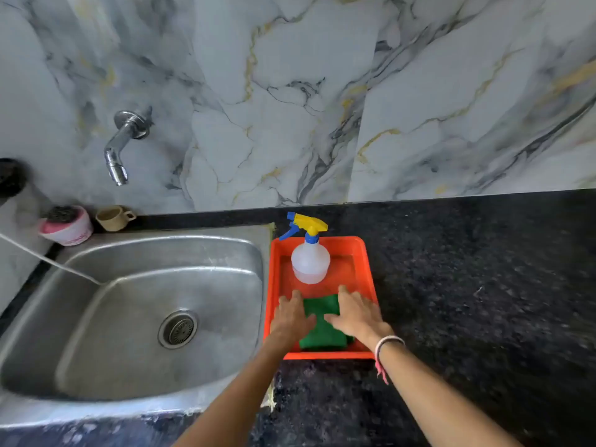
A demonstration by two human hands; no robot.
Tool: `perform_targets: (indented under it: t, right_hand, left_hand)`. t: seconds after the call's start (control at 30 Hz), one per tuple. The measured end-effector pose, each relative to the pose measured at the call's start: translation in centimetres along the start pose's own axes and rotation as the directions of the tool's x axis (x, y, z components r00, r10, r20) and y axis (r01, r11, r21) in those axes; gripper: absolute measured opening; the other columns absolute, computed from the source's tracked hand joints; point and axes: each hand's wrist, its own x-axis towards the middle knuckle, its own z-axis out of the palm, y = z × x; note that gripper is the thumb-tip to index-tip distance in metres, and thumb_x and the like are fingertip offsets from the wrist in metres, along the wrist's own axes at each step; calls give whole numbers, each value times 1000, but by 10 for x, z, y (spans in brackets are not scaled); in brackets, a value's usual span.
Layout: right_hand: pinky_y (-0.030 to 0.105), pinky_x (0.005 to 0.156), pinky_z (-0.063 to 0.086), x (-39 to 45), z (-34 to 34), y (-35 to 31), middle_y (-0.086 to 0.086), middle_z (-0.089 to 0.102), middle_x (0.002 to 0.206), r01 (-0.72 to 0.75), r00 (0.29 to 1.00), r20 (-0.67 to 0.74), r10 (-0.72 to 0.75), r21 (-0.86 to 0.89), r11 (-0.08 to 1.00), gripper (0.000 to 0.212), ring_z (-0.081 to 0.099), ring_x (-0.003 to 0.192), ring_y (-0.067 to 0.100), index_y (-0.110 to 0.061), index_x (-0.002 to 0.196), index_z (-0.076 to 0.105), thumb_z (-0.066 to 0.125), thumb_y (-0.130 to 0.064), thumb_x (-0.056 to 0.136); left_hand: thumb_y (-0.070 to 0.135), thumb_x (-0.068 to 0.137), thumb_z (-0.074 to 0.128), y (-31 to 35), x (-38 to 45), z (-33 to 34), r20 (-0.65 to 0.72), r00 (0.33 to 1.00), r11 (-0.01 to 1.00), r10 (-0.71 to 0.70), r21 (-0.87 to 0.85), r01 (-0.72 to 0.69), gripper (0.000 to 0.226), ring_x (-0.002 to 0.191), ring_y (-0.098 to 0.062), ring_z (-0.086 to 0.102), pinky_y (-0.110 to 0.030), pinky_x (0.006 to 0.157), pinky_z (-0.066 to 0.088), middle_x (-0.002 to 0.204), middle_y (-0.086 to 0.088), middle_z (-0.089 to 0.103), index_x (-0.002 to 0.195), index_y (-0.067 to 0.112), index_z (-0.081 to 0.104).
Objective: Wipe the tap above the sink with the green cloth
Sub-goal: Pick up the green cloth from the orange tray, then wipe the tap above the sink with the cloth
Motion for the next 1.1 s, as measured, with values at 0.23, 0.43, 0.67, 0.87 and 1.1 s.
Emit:
perform_targets:
  t: [0.23, 0.43, 0.67, 0.87, 1.1]
  right_hand:
    - [40, 98, 54, 10, 13, 7, 16, 64, 131, -211, 974, 171, 146, 471, 857, 71, 63, 119, 31, -3, 127, 56, 92, -27, 71]
    - [41, 90, 63, -6, -9, -32, 13, 80, 116, -43, 954, 110, -279, 970, 238, 45, 75, 110, 27, -15, 114, 76, 90, -24, 72]
    - [45, 79, 66, 13, -70, -202, 19, 79, 113, 6, 963, -44, -266, 989, -145, 39, 76, 105, 35, -7, 117, 74, 79, -5, 79]
    - [49, 83, 63, 60, -127, -319, 4, 80, 83, 416, 902, -430, 37, 889, 191, 18, 77, 88, 32, -13, 87, 72, 71, 5, 89]
    - [39, 98, 46, 119, -192, -472, -6, 71, 124, 735, 316, -488, -814, -417, 535, 59, 57, 118, 21, -25, 123, 67, 58, 2, 71]
  left_hand:
    - [10, 89, 82, -12, 5, -12, 140, 987, 896, -83, -423, 135, 56, 123, -35, 66, -42, 95, 61, 138, -20, 61, 138, 2, 55]
    - [2, 89, 80, -49, -24, -104, 153, 967, 568, 203, -823, 11, 35, 98, -23, 80, -39, 74, 70, 120, -15, 71, 121, 8, 68]
    - [14, 80, 91, -90, -16, -269, -424, 875, 674, 234, -578, -460, 32, 80, -10, 68, -31, 68, 65, 90, -1, 70, 102, 22, 70]
    - [26, 105, 61, -169, 52, -429, -937, 190, 892, 293, 196, -408, 28, 114, -29, 61, -40, 96, 50, 125, -10, 66, 128, 10, 66]
    - [30, 112, 39, -195, 186, -563, -677, -78, 681, 732, 730, 55, 59, 160, -37, 29, -53, 130, 27, 170, -25, 30, 167, 10, 25]
